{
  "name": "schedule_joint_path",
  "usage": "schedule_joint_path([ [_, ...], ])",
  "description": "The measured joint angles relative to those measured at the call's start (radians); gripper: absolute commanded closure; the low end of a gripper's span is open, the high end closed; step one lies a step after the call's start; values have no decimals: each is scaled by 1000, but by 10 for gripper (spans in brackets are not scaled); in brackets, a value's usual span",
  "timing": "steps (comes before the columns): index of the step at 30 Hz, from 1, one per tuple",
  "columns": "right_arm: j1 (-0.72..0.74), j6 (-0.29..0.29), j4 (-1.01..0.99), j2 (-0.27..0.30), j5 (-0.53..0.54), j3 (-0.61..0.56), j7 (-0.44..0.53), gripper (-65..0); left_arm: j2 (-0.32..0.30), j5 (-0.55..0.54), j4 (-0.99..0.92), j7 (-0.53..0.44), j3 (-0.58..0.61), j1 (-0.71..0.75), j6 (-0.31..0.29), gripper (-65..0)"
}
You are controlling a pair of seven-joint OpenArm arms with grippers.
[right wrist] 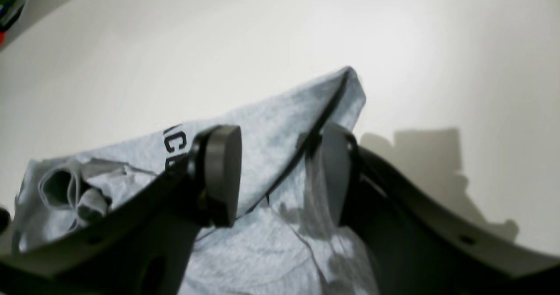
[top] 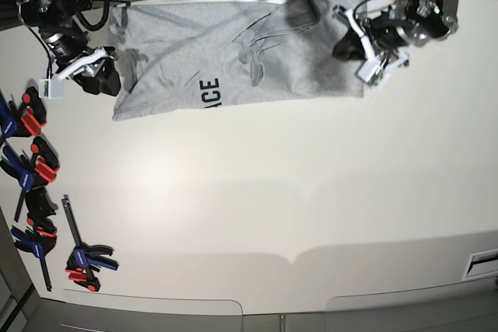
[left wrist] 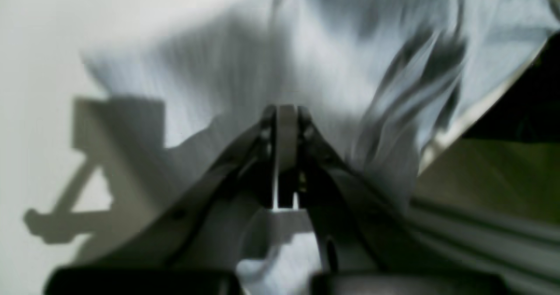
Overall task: Fold the T-shirt properly
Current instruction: 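Grasp the strip's end with the left gripper and the other end with the right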
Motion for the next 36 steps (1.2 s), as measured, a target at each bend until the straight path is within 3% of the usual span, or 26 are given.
schedule_joint_path([
  [7,1,0,0,0,3,1,0,-283,21,2,0,1,0,104,-1,0],
  [9,1,0,0,0,4,1,0,-283,46,59,0,-15,10,97,0,0],
  [16,2,0,0,1,6,1,1,-283,94,187,0,-42,196,94,79,0],
  [23,1,0,0,0,22,1,0,-283,166,186,4,-42,328,42,79,0],
  [30,1,0,0,9,22,1,0,-285,169,143,30,-54,401,-3,47,0],
  [36,-77,19,0,109,-106,-33,85,-444,151,144,37,-54,398,-5,45,0],
])
